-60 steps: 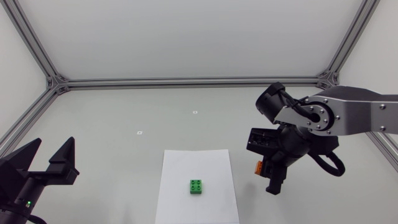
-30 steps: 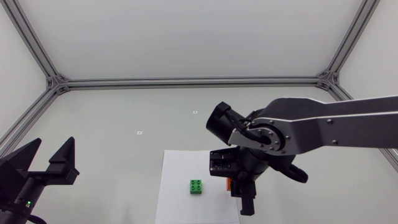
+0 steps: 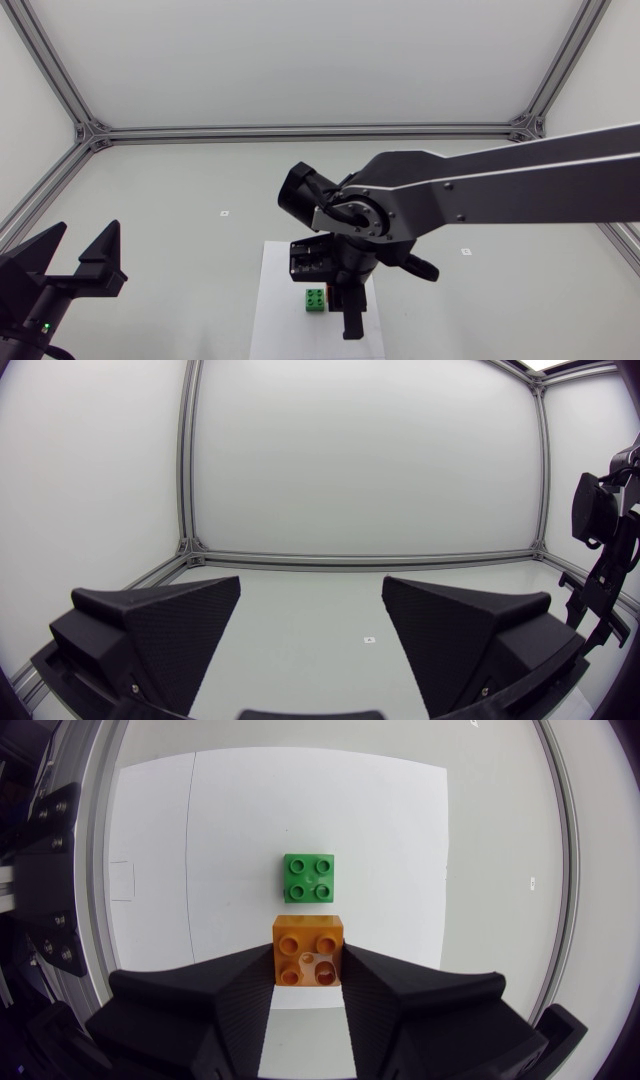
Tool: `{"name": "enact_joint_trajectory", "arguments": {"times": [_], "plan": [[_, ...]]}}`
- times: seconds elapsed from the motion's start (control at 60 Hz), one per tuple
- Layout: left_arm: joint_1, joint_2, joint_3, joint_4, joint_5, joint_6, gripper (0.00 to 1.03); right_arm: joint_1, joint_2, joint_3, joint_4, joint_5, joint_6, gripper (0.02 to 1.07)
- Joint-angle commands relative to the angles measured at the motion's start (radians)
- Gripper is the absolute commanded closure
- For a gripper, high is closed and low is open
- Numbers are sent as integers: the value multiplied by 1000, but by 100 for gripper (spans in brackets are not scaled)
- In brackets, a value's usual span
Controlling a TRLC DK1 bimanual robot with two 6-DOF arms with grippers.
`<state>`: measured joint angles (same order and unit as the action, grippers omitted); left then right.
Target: Pick up the orange 2x2 brick with the right arm and stack it on top of the green 2x2 brick in the center
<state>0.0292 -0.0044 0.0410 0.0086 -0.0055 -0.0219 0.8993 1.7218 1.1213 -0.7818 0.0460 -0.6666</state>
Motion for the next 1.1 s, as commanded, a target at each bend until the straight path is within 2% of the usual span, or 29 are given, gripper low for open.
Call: {"name": "enact_joint_trajectory", "arguments": {"times": [0.0,0.417,1.083], "plan": [[3,-8,-41,-13,4,13,4,13,44,43,-5,-8,-10,83],[3,-8,-41,-13,4,13,4,24,160,152,-31,-20,19,83],[3,-8,-41,-15,4,13,4,15,205,186,-65,-52,58,83]]}}
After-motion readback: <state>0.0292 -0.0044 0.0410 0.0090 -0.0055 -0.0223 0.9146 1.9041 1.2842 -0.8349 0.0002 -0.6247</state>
